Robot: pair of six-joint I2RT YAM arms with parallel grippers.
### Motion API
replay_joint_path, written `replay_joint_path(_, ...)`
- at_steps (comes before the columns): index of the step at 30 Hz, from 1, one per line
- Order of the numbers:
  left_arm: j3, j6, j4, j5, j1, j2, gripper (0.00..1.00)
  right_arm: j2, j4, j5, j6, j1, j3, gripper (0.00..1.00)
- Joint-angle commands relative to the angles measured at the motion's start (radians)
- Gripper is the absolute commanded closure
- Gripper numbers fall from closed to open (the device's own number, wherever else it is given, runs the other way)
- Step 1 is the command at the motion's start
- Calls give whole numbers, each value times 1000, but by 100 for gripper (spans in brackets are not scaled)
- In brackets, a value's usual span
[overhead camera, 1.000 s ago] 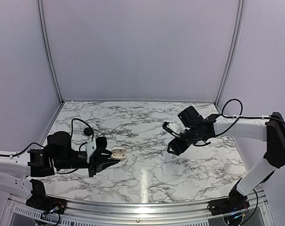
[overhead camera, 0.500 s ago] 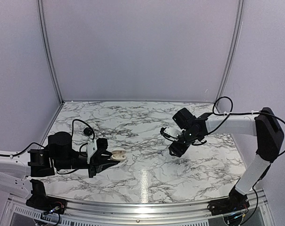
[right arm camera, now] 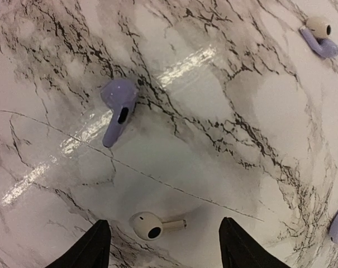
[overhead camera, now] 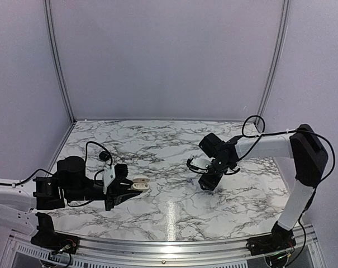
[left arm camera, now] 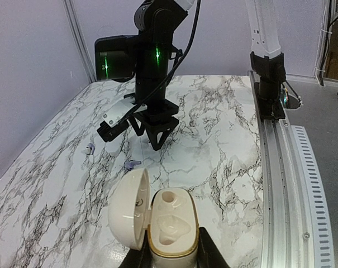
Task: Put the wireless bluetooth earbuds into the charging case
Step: Move the right earbud to the center of the board.
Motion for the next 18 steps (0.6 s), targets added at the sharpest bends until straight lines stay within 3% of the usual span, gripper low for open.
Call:
replay_joint_path(1, 28, 0, -4, 14, -6, 7, 100, 26, -13, 56, -11, 12, 31, 34)
replay_joint_path(18, 33, -4, -4, -14, -6, 8, 100, 148, 61, 124, 20, -97, 193, 38)
